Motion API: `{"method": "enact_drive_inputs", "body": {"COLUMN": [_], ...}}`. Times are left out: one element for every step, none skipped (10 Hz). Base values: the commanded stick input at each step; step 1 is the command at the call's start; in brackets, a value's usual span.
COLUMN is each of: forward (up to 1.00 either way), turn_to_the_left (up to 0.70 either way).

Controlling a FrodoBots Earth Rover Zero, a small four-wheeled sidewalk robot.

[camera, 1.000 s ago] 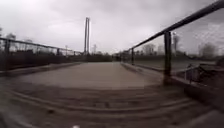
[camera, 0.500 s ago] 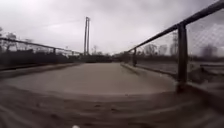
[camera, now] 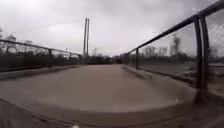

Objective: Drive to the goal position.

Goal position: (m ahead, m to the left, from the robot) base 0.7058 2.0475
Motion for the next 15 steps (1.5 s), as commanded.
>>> {"method": "enact_drive_inputs", "body": {"forward": [1.0,1.0,1.0,1.0,1.0,1.0,1.0,1.0,1.0,1.0,1.0,1.0,1.0,1.0,1.0], "turn_to_the_left": [0.0,0.0,0.0,0.0,0.0,0.0,0.0,0.0,0.0,0.0,0.0,0.0,0.0,0.0,0.0]}}
